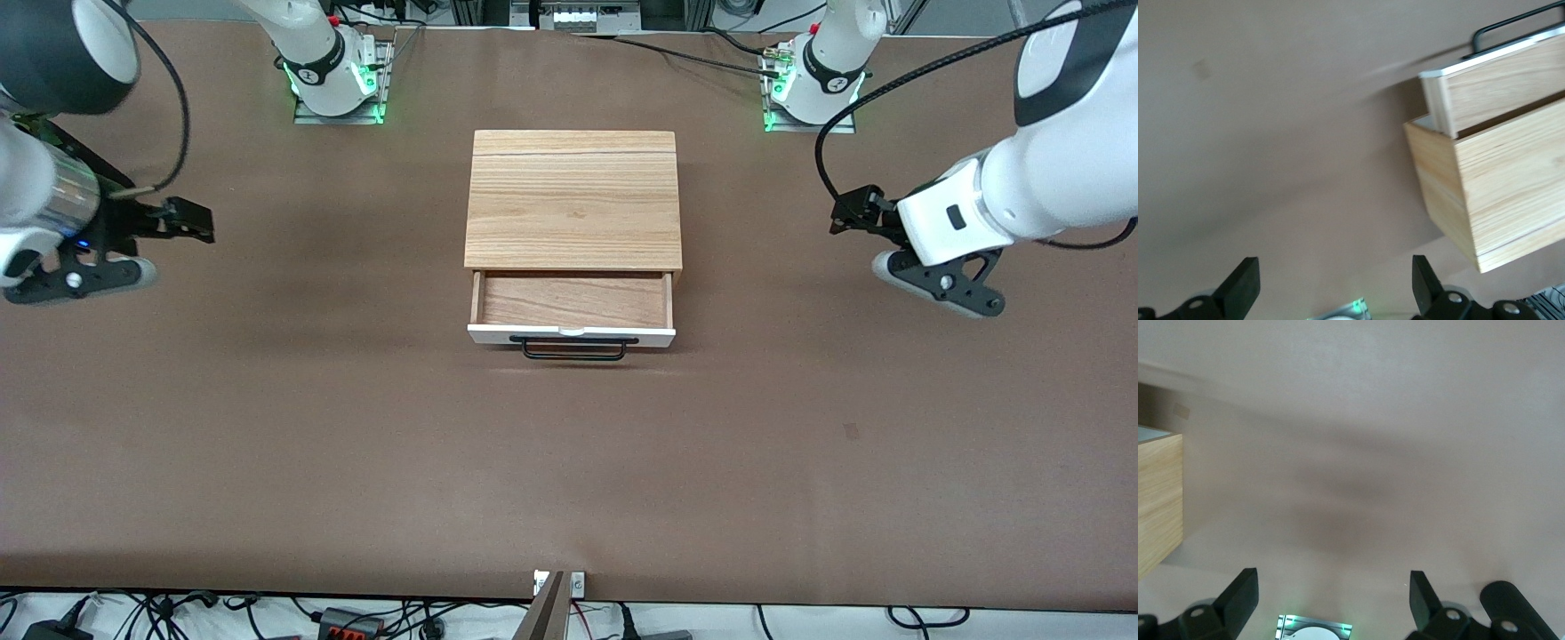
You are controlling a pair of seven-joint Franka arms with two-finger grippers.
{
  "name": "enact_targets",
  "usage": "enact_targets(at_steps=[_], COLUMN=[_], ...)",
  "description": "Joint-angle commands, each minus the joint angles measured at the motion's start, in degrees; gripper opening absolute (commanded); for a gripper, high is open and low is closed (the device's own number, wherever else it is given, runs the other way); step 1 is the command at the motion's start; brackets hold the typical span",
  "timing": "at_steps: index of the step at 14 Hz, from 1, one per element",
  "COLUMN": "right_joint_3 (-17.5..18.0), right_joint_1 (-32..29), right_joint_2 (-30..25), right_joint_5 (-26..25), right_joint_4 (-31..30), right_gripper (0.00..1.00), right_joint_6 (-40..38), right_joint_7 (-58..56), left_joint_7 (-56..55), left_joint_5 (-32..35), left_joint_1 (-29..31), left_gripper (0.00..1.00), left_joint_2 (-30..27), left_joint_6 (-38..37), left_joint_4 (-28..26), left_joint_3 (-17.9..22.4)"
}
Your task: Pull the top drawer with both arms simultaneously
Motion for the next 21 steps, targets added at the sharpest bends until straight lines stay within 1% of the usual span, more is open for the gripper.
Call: enact_targets(at_steps=[1, 2, 3, 4, 5, 6, 7, 8, 10, 12, 14, 15, 16, 18, 21], right_joint_3=[9.5, 9.6, 9.1, 7.8, 5.2, 3.5, 2.8, 2.1, 2.1, 2.2, 2.3, 2.4, 2.4, 2.5, 2.6], right_joint_1=[-9.5, -9.6, -9.7, -9.9, -10.0, -10.1, -10.5, -10.7, -10.5, -10.4, -10.0, -10.0, -10.0, -9.9, -9.9], right_joint_2=[-6.2, -8.2, -8.5, -8.2, -8.1, -7.7, -7.5, -7.7, -8.8, -8.6, -8.2, -8.2, -8.2, -8.2, -8.2], right_joint_5=[-2.4, -2.4, -1.7, 0.3, 3.0, 3.3, 3.6, 3.8, 3.5, 3.2, 3.0, 3.0, 3.0, 3.0, 3.0], right_joint_4=[-8.2, -11.1, -11.6, -11.1, -11.2, -11.5, -11.6, -11.5, -11.4, -10.3, -9.3, -9.4, -9.3, -9.3, -9.3], right_gripper=[1.00, 1.00, 1.00, 1.00, 1.00, 1.00, 1.00, 1.00, 1.00, 1.00, 1.00, 1.00, 1.00, 1.00, 1.00], right_joint_6=[2.4, 4.6, 5.5, 5.8, 7.9, 11.2, 12.9, 13.2, 12.3, 8.9, 8.1, 7.8, 7.7, 7.6, 7.5], right_joint_7=[8.7, 10.9, 11.2, 11.3, 11.5, 11.0, 10.9, 10.9, 10.6, 10.9, 10.9, 10.9, 11.0, 11.0, 11.2], left_joint_7=[-4.0, -4.0, -4.3, -5.5, -8.2, -12.3, -16.4, -17.9, -17.8, -17.8, -17.8, -17.8, -17.3, -16.0, -16.0], left_joint_5=[6.0, 6.3, 6.2, 6.2, 6.2, 6.3, 6.5, 6.5, 6.5, 5.9, 5.9, 5.8, 5.0, 3.3, 3.3], left_joint_1=[1.4, 1.7, 2.6, 3.0, 3.0, 2.7, 2.4, 2.2, 0.4, -0.7, -2.0, -2.6, -3.3, -3.4, -3.4], left_gripper=[1.00, 1.00, 1.00, 1.00, 1.00, 1.00, 1.00, 1.00, 1.00, 1.00, 1.00, 1.00, 1.00, 1.00, 1.00], left_joint_2=[-1.6, -1.6, -1.6, -1.6, -1.5, -1.5, -1.7, -2.5, -6.4, -11.6, -12.6, -12.6, -12.7, -12.8, -13.1], left_joint_6=[-0.4, -0.4, -0.5, -0.5, -0.5, -0.5, -0.1, 0.8, 7.4, 12.3, 13.2, 13.2, 13.3, 13.6, 14.4], left_joint_4=[-1.8, -1.7, -1.7, -1.7, -2.0, -2.2, -2.9, -3.7, -10.0, -17.7, -18.8, -18.7, -18.9, -19.0, -20.0], left_joint_3=[-4.8, -5.1, -5.0, -4.5, -4.1, -3.2, -2.9, -2.3, 1.0, 2.0, 2.3, 3.5, 3.9, 4.8, 5.5])
